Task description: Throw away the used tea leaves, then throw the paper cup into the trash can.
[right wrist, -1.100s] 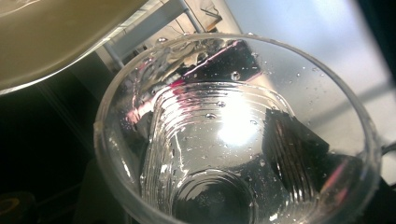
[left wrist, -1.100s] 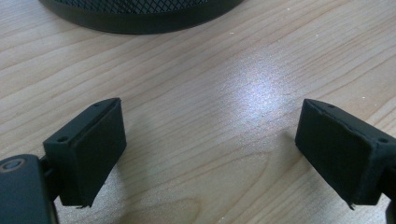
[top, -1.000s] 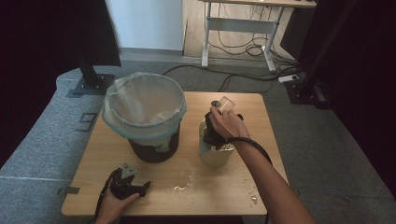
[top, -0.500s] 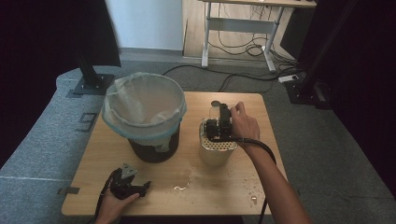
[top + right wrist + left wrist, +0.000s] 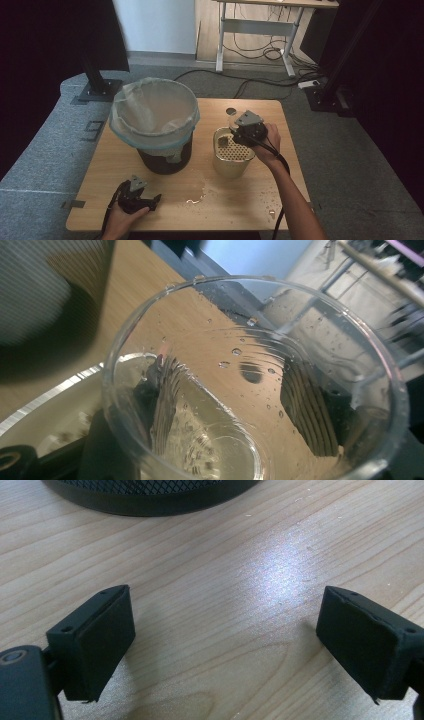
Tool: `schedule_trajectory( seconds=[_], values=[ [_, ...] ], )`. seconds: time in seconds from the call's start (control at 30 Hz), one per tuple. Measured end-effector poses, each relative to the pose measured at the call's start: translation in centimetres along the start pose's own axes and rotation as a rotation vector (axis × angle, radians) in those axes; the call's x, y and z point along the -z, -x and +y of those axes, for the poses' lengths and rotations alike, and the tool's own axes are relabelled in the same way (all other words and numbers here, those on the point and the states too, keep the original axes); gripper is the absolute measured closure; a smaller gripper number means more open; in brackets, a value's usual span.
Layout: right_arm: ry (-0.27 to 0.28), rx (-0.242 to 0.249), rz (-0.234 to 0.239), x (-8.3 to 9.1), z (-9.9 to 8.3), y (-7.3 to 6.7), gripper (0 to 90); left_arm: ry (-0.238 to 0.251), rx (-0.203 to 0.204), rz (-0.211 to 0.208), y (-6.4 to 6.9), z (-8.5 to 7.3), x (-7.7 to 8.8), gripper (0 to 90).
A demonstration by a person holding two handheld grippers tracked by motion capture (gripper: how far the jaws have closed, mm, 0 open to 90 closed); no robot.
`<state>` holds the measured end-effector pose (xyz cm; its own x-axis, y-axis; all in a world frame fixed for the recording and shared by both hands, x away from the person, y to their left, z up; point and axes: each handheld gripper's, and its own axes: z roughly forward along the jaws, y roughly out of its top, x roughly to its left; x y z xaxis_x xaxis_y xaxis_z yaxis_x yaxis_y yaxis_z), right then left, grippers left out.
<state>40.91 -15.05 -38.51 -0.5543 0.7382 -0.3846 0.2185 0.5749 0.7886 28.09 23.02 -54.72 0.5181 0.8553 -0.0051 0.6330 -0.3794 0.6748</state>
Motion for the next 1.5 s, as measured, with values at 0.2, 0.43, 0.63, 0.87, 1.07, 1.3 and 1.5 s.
schedule_trajectory(
  seconds=[0.2,0.43,0.63,0.87,1.07,1.3,1.5],
  values=[
    [0.058,-0.145,0.072,0.2,-0.3,0.6,40.0,0.000,0.000,0.000,0.0,0.0,0.0,8.1],
    [0.069,-0.202,0.092,0.0,-0.6,0.8,40.0,-0.001,-0.001,0.001,0.0,0.0,0.0,8.1],
    [0.082,-0.225,0.098,0.0,-0.6,0.8,40.0,-0.001,-0.001,0.001,0.0,0.0,0.0,8.1],
    [0.150,-0.264,0.101,1.0,0.9,1.3,40.1,0.000,0.001,0.000,0.0,0.0,0.0,8.1],
    [0.233,-0.289,0.116,2.3,3.9,1.6,40.2,-0.001,0.001,0.000,0.0,0.0,0.0,8.2],
    [0.312,-0.258,0.149,3.8,9.1,0.9,40.2,0.000,0.001,0.000,0.0,0.0,0.0,8.1],
    [0.362,-0.234,0.211,4.0,14.0,-1.0,40.0,0.000,0.002,-0.002,0.0,0.0,0.0,8.1]
  ],
)
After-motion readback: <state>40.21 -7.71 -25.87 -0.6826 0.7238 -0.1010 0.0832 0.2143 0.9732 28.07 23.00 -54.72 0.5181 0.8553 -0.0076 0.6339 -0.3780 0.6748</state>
